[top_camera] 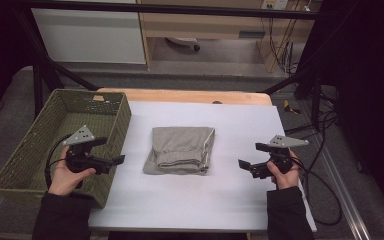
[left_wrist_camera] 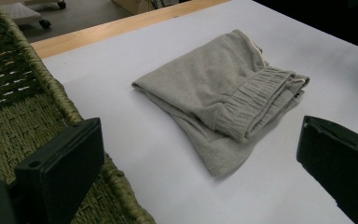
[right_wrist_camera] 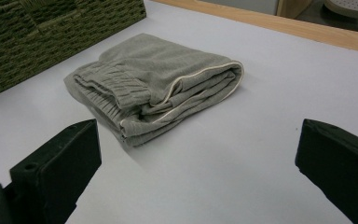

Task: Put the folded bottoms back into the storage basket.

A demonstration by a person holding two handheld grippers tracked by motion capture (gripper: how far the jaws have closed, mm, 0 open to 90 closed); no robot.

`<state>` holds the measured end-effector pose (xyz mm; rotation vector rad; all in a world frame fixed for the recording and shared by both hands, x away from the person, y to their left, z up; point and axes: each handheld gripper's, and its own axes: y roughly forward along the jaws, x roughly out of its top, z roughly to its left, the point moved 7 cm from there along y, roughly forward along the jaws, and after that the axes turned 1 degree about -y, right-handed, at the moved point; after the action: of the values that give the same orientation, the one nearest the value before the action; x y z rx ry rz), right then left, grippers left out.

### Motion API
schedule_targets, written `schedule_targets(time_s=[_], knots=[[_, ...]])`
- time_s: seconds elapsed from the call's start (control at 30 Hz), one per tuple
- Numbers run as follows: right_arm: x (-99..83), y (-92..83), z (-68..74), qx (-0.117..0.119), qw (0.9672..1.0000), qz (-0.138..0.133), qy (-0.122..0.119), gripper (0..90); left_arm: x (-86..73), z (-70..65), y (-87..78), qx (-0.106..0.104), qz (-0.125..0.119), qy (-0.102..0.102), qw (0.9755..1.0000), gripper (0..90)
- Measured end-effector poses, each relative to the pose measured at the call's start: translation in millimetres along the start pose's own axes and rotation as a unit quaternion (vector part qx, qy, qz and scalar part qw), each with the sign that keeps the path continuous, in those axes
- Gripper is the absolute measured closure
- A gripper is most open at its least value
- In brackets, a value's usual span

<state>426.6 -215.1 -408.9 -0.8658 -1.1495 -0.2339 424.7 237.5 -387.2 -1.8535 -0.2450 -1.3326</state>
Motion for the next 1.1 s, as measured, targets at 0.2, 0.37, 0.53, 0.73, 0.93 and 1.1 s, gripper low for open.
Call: schedule_targets(time_s=[0.2, 0.37, 0.53, 0.73, 0.93, 1.1], knots=[[0.0, 0.0, 0.0, 0.000, 1.0000, 0.000, 0.000, 0.9, 1.2, 0.8, -1.1, 0.002, -0.002, -0.001, 1.0000, 0.5], [-0.3, 0.1, -0.4, 0.000, 1.0000, 0.000, 0.000, 0.9, 2.2, -0.1, -1.1, 0.005, 0.001, 0.000, 1.0000, 0.6], [-0.4, 0.3, -0.5, 0.000, 1.0000, -0.001, 0.000, 0.8, 3.8, -0.3, -0.2, 0.014, 0.005, 0.001, 0.9999, 0.6], [-0.6, 0.5, -0.5, 0.000, 1.0000, -0.001, 0.000, 0.8, 5.7, -1.0, -0.1, 0.018, 0.007, 0.001, 0.9998, 0.6], [-0.4, 0.0, -0.7, -0.001, 1.0000, -0.003, 0.000, 0.8, 9.5, -3.8, -1.0, 0.022, 0.008, -0.001, 0.9997, 0.6], [-0.8, 0.7, -0.6, -0.001, 1.0000, 0.000, 0.000, 0.8, 12.3, -5.0, -2.0, 0.032, 0.007, 0.000, 0.9995, 0.6]])
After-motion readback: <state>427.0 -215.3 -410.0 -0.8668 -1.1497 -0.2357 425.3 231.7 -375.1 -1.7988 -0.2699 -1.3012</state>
